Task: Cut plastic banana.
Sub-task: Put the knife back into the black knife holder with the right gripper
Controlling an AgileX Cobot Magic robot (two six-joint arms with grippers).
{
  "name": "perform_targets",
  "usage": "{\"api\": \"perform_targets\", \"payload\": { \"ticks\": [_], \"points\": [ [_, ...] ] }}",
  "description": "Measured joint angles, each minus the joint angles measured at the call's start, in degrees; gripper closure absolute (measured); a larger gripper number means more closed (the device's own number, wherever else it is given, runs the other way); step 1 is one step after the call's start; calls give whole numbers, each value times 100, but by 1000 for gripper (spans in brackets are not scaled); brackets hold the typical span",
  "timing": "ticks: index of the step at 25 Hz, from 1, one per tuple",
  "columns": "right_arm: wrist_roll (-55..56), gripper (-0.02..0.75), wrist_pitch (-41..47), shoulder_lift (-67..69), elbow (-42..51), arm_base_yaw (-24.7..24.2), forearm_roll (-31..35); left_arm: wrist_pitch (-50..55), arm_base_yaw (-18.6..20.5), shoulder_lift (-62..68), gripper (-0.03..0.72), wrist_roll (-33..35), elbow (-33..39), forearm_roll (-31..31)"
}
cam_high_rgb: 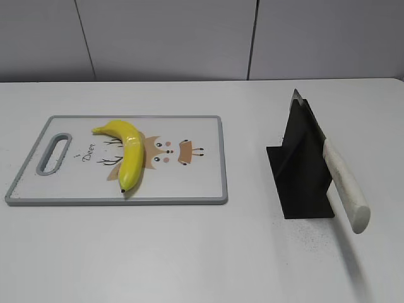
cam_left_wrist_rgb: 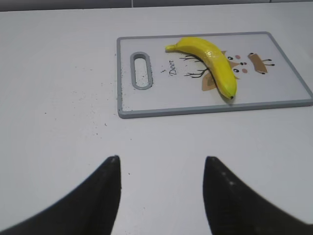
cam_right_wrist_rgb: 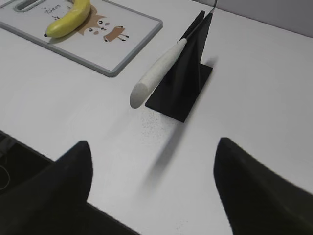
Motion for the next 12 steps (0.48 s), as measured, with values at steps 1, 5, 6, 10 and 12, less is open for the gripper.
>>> {"api": "perform_targets", "payload": {
  "ticks": [1,5,6,10,12],
  "points": [
    [0,152,2,-13,5,0,0,0,0,0,162,0,0,-7],
    [-4,152,2,-19,5,-37,0,0,0,0,162,0,0,-2],
    [-4,152,2,-19,5,-98,0,0,0,0,162,0,0,-2],
    [-6,152,8,-19,5,-689,0,0,0,0,162,0,0,-6],
    [-6,152,8,-21,5,-1057,0,0,0,0,162,0,0,-6]
  ]
}}
